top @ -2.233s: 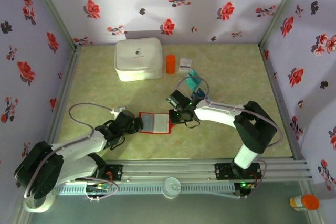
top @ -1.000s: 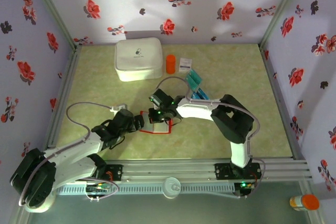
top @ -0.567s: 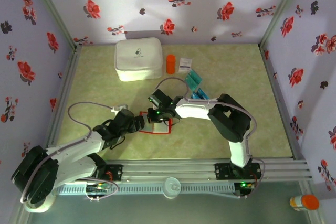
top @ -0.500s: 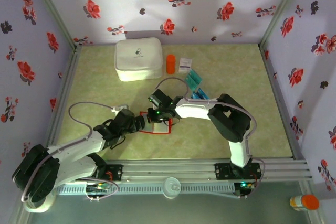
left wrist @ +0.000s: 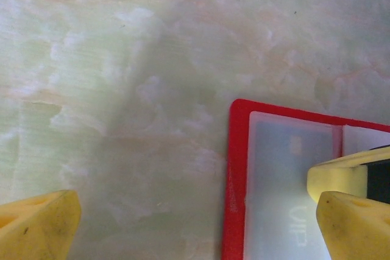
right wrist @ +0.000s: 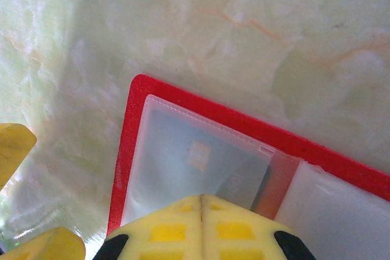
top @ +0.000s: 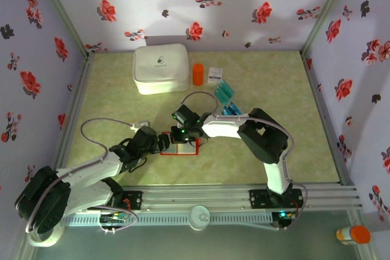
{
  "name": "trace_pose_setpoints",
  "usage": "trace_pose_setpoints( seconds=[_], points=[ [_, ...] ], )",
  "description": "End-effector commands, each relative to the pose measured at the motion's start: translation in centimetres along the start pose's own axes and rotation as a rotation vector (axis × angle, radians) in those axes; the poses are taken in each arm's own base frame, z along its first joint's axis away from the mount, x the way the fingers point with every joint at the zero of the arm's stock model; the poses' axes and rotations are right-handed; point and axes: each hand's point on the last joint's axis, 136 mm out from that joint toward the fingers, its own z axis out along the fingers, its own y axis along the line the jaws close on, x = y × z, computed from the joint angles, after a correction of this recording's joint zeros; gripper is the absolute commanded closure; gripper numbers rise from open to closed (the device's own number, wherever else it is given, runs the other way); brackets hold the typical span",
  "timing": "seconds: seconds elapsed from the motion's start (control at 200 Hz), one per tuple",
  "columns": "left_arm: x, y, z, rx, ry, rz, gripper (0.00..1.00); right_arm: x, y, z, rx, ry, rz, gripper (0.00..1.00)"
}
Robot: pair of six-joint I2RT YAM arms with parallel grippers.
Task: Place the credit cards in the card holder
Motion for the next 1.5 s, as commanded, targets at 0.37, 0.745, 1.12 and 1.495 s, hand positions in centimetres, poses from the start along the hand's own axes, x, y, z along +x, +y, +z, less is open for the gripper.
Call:
trace_pose_setpoints(
  seconds=[0.37, 0.745, 1.12, 1.495],
  points=[
    [3.0, 2.0, 1.4, -0.046, 0.065, 0.026, 0.00, 0.9, -0.7, 0.3, 0.010, 0.023, 0.036, 0.95],
    [3.3, 2.6, 1.5, -0.087, 0.084, 0.023, 0.00, -0.9, 0.9, -1.7, -0.015, -0.021, 0.019, 0.94],
    [1.9, 2.1, 0.3, -0.139, 0.076, 0.066, 0.00, -0.3, -0.1, -0.9, -0.004, -0.007, 0.037, 0.94],
    [1.3, 1.8, -0.7, -0.164, 0.058, 0.127, 0.00, 0.0, -0.5, -0.2, -0.006, 0.004, 0.053, 0.93]
  ],
)
